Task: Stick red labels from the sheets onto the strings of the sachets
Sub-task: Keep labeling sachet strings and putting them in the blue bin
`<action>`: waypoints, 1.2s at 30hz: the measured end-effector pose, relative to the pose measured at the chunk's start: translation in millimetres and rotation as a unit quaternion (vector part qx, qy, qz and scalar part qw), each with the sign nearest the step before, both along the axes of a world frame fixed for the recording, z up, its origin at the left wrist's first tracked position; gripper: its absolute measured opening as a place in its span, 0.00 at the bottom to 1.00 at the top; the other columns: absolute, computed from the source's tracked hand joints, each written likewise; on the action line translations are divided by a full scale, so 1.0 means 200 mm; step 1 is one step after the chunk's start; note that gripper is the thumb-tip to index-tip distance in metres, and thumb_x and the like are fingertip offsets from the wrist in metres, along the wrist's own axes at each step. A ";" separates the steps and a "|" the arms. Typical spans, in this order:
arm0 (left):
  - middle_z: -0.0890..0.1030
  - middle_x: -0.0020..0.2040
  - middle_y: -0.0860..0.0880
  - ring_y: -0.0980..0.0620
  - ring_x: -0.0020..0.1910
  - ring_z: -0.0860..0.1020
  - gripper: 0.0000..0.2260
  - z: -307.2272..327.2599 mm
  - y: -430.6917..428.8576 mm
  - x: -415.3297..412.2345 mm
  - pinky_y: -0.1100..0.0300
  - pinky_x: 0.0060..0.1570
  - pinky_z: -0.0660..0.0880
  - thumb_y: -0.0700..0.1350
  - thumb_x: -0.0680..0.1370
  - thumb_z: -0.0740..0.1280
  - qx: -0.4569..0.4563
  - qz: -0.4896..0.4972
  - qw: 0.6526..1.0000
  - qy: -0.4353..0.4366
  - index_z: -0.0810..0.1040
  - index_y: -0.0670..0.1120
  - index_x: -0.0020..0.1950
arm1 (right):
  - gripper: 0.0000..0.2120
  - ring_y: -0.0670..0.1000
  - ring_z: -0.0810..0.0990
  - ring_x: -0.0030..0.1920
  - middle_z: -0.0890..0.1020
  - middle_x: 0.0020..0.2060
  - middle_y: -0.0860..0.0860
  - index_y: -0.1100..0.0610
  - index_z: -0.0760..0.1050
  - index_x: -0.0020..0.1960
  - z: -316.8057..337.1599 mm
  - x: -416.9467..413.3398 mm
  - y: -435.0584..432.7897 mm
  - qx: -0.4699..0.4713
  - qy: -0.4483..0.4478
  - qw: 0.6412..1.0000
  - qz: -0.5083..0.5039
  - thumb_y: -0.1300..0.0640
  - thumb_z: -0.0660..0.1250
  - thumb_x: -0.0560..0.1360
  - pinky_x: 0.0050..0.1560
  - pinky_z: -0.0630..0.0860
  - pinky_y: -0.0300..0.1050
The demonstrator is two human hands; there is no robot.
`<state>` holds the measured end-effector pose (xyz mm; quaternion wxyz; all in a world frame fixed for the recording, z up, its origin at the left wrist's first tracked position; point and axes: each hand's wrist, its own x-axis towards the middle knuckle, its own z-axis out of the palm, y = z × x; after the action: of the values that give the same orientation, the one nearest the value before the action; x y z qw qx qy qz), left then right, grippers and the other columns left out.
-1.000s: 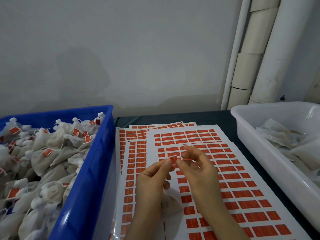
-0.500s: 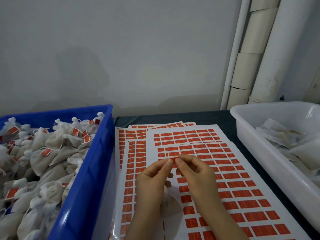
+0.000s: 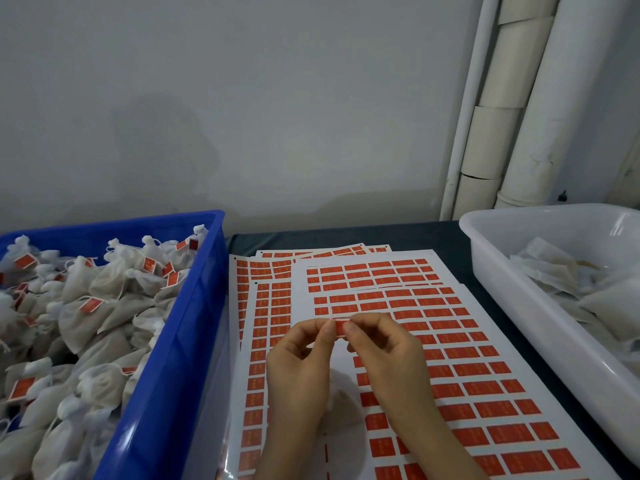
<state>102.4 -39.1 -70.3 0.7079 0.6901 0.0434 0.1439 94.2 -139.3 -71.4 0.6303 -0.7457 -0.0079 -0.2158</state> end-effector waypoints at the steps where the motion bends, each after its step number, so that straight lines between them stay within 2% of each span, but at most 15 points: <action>1: 0.81 0.37 0.66 0.58 0.40 0.81 0.04 0.00 0.00 0.00 0.72 0.35 0.74 0.47 0.73 0.69 0.013 0.006 1.000 -0.007 0.79 0.55 0.39 | 0.06 0.34 0.78 0.44 0.78 0.37 0.27 0.43 0.75 0.40 0.00 0.00 0.00 -0.008 -0.004 1.000 -0.004 0.53 0.68 0.72 0.37 0.72 0.23; 4: 0.81 0.36 0.64 0.56 0.42 0.81 0.05 -0.01 -0.01 -0.01 0.69 0.42 0.74 0.46 0.74 0.69 0.041 0.018 0.999 -0.021 0.79 0.55 0.39 | 0.07 0.33 0.78 0.44 0.78 0.36 0.27 0.43 0.74 0.40 0.00 -0.01 0.00 -0.024 -0.018 1.000 -0.007 0.54 0.68 0.72 0.38 0.72 0.23; 10: 0.81 0.38 0.64 0.59 0.41 0.80 0.06 -0.01 -0.02 -0.02 0.76 0.37 0.71 0.47 0.73 0.69 0.076 0.029 0.996 -0.039 0.78 0.58 0.39 | 0.05 0.34 0.78 0.44 0.80 0.34 0.34 0.43 0.75 0.40 -0.01 -0.02 0.01 -0.020 -0.017 1.000 -0.016 0.53 0.68 0.72 0.38 0.72 0.23; 13: 0.81 0.36 0.66 0.62 0.41 0.81 0.06 0.00 -0.01 -0.01 0.77 0.31 0.72 0.46 0.73 0.70 0.052 0.027 0.998 -0.031 0.79 0.57 0.39 | 0.04 0.34 0.79 0.43 0.80 0.36 0.31 0.44 0.76 0.40 0.00 -0.01 0.01 0.009 -0.006 1.000 -0.006 0.53 0.67 0.72 0.36 0.72 0.24; 15: 0.82 0.37 0.66 0.65 0.42 0.80 0.04 0.00 -0.01 0.00 0.77 0.31 0.72 0.47 0.72 0.70 0.025 0.017 0.999 -0.025 0.80 0.56 0.39 | 0.01 0.35 0.79 0.42 0.80 0.37 0.31 0.44 0.76 0.41 0.01 -0.01 0.01 0.038 0.009 0.999 0.001 0.48 0.66 0.70 0.35 0.73 0.25; 18: 0.82 0.39 0.66 0.68 0.43 0.79 0.02 -0.01 0.01 0.01 0.78 0.29 0.70 0.47 0.71 0.70 -0.024 0.018 0.999 -0.013 0.81 0.55 0.41 | 0.11 0.37 0.80 0.42 0.81 0.39 0.35 0.42 0.75 0.46 0.00 0.00 0.01 0.061 0.028 0.998 0.012 0.41 0.63 0.66 0.35 0.73 0.25; 20: 0.82 0.39 0.66 0.70 0.41 0.79 0.02 -0.02 0.02 0.02 0.77 0.27 0.71 0.48 0.71 0.70 -0.050 0.027 0.998 0.000 0.81 0.56 0.41 | 0.12 0.39 0.80 0.43 0.78 0.44 0.32 0.38 0.72 0.47 0.00 0.00 0.02 0.018 0.054 0.998 0.039 0.38 0.61 0.65 0.37 0.73 0.25; 22: 0.82 0.38 0.66 0.69 0.40 0.79 0.02 -0.03 0.04 0.03 0.74 0.29 0.72 0.49 0.71 0.70 -0.069 0.033 0.997 0.015 0.81 0.56 0.40 | 0.06 0.37 0.77 0.45 0.75 0.44 0.30 0.35 0.70 0.46 -0.01 0.00 0.02 -0.067 0.089 0.990 0.084 0.39 0.62 0.69 0.37 0.71 0.24; 23: 0.82 0.39 0.66 0.68 0.39 0.80 0.02 -0.03 0.04 0.04 0.73 0.30 0.73 0.49 0.71 0.70 -0.080 0.034 0.996 0.023 0.81 0.56 0.41 | 0.03 0.36 0.76 0.45 0.74 0.43 0.30 0.35 0.69 0.46 -0.01 0.00 0.03 -0.108 0.113 0.981 0.114 0.41 0.62 0.72 0.36 0.70 0.24; 26: 0.83 0.38 0.65 0.66 0.38 0.81 0.02 -0.05 0.05 0.05 0.72 0.28 0.74 0.47 0.73 0.69 -0.086 0.047 0.994 0.039 0.81 0.54 0.42 | 0.03 0.38 0.76 0.42 0.74 0.40 0.35 0.39 0.72 0.46 -0.04 -0.01 0.05 -0.183 0.158 0.955 0.174 0.48 0.63 0.76 0.35 0.70 0.26; 28: 0.82 0.36 0.62 0.60 0.37 0.81 0.03 -0.05 0.05 0.06 0.68 0.35 0.76 0.46 0.75 0.67 -0.076 0.068 0.994 0.041 0.79 0.53 0.42 | 0.03 0.39 0.76 0.41 0.75 0.40 0.37 0.42 0.73 0.43 -0.06 0.00 0.05 -0.206 0.161 0.951 0.162 0.49 0.64 0.75 0.36 0.69 0.26; 30: 0.79 0.40 0.63 0.60 0.40 0.78 0.05 -0.05 0.05 0.07 0.61 0.44 0.74 0.44 0.76 0.66 -0.059 0.091 0.993 0.039 0.77 0.53 0.41 | 0.04 0.40 0.75 0.41 0.75 0.39 0.37 0.42 0.72 0.41 -0.06 0.00 0.04 -0.210 0.159 0.954 0.144 0.49 0.66 0.74 0.37 0.68 0.26; 33: 0.79 0.43 0.61 0.58 0.43 0.78 0.05 -0.05 0.07 0.08 0.56 0.48 0.74 0.45 0.76 0.67 -0.064 0.090 0.993 0.047 0.77 0.53 0.41 | 0.06 0.40 0.76 0.40 0.77 0.38 0.38 0.42 0.73 0.39 -0.05 0.01 0.03 -0.196 0.162 0.957 0.140 0.48 0.65 0.74 0.35 0.67 0.26; 36: 0.82 0.45 0.58 0.52 0.48 0.79 0.02 -0.06 0.11 0.09 0.49 0.53 0.74 0.49 0.75 0.68 -0.111 0.076 0.987 0.084 0.79 0.53 0.44 | 0.05 0.36 0.77 0.39 0.78 0.35 0.38 0.42 0.74 0.40 -0.04 0.01 0.02 -0.155 0.142 0.969 0.128 0.49 0.65 0.74 0.34 0.70 0.25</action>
<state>119.8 -17.4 -81.4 0.7609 0.6116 0.1708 0.1335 96.4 -135.5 -79.1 0.5241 -0.8501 -0.0469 -0.0211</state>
